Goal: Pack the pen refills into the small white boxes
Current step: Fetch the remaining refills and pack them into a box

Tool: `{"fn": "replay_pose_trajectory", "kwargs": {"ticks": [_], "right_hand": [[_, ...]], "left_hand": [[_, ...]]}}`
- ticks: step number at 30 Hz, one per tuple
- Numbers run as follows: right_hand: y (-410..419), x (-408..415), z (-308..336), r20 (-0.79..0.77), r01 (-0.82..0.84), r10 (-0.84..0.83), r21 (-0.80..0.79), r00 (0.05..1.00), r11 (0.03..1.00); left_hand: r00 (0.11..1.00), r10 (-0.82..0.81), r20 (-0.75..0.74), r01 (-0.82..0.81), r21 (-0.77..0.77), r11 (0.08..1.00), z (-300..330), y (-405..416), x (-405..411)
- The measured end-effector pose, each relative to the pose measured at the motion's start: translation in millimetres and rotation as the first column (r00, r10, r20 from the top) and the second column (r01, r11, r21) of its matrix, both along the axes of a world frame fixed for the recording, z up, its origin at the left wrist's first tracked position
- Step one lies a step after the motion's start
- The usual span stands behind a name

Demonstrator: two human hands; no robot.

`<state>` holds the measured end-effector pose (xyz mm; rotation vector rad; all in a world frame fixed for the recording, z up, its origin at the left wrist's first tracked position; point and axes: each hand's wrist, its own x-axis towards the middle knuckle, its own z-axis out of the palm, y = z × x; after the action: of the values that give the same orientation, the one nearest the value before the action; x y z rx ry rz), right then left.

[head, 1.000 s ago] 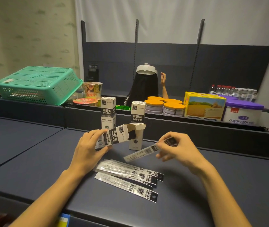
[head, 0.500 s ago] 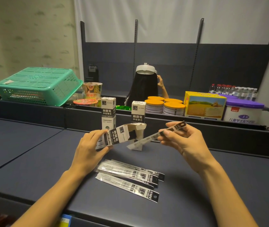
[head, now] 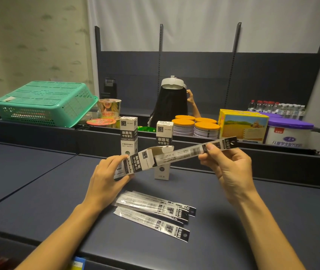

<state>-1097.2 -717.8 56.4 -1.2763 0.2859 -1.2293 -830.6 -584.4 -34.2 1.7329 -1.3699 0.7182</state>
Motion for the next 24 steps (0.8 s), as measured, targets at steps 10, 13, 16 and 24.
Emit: {"fn": "replay_pose_trajectory", "kwargs": {"ticks": [10, 13, 16, 24], "right_hand": [[9.2, 17.3, -11.9, -0.073, -0.025, 0.02, -0.078, 0.997, 0.997], [9.9, 22.1, -16.9, -0.129, 0.006, -0.031, -0.188, 0.991, 0.982], [9.2, 25.2, -20.7, -0.158, 0.045, -0.09, -0.267, 0.983, 0.963], [12.3, 33.4, -26.8, -0.123, 0.138, -0.201, -0.394, 0.972, 0.909]], "left_hand": [[1.0, 0.0, -0.001, 0.0, 0.0, 1.0, -0.7, -0.7, 0.6], [1.0, -0.001, 0.001, 0.001, -0.001, 1.0, -0.7, -0.7, 0.3], [1.0, 0.001, 0.004, -0.001, 0.004, 1.0, -0.5, -1.0, 0.0], [1.0, 0.007, 0.015, -0.007, 0.002, 1.0, -1.6, -0.7, 1.6]]}}
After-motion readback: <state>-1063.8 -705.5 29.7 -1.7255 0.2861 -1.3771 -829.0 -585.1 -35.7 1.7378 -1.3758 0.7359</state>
